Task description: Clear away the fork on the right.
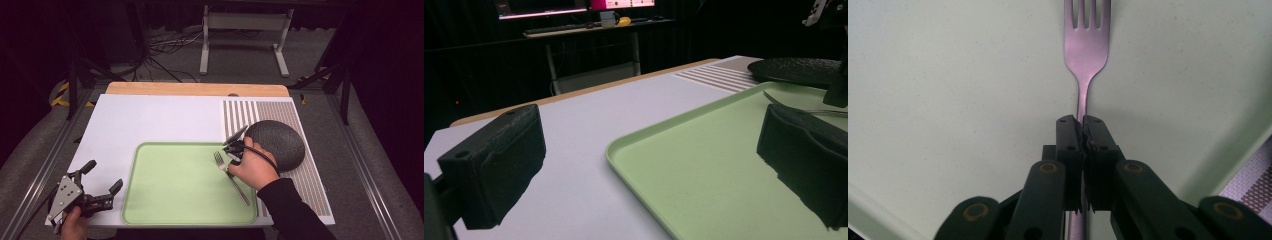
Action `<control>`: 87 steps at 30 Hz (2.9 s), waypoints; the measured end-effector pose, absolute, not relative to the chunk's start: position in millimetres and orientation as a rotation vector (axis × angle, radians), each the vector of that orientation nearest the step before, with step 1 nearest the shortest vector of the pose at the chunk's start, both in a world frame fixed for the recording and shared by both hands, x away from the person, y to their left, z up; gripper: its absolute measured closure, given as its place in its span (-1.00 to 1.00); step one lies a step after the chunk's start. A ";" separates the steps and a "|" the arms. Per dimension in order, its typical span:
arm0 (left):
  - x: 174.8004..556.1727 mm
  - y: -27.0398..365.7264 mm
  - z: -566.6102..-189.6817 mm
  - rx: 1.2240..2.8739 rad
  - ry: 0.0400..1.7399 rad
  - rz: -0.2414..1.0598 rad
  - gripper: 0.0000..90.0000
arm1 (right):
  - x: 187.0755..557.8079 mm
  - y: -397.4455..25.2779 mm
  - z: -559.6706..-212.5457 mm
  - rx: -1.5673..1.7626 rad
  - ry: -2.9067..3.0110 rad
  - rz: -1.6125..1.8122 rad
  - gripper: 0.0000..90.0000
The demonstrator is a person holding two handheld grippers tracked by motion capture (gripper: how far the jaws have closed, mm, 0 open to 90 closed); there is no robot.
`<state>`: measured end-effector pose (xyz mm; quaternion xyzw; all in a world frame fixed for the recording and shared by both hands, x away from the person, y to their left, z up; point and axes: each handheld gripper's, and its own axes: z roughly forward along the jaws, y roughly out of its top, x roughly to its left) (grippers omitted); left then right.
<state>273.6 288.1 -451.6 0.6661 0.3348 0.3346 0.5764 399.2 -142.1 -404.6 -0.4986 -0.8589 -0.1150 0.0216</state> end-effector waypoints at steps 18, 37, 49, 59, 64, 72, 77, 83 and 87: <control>273.7 288.2 -451.7 1.562 0.785 0.783 -1.00 | 393.1 -136.8 -395.1 -1.240 -2.878 -0.838 -0.44; 273.7 288.5 -451.7 1.561 0.789 0.784 -1.00 | 399.2 -133.2 -417.1 -0.875 -3.056 -0.856 0.86; 273.9 288.5 -451.6 1.566 0.786 0.787 -1.00 | 403.3 -130.5 -430.8 -0.854 -3.075 -0.796 1.00; 273.8 288.2 -451.7 1.563 0.786 0.784 -1.00 | 404.1 -129.3 -430.6 -0.852 -3.084 -0.789 1.00; 273.8 288.2 -451.7 1.564 0.784 0.786 -1.00 | 406.3 -130.9 -430.8 -0.862 -3.089 -0.795 1.00; 273.9 288.2 -451.6 1.568 0.784 0.785 -1.00 | 410.1 -137.4 -430.6 -0.902 -3.096 -0.794 1.00; 273.9 288.3 -451.6 1.568 0.785 0.785 -1.00 | 411.9 -142.7 -430.6 -0.932 -3.094 -0.799 1.00; 273.9 288.2 -451.5 1.571 0.784 0.784 -1.00 | 413.2 -147.3 -430.4 -0.964 -3.091 -0.797 1.00; 274.0 288.2 -451.5 1.571 0.784 0.784 -1.00 | 414.1 -150.3 -430.3 -0.986 -3.091 -0.794 1.00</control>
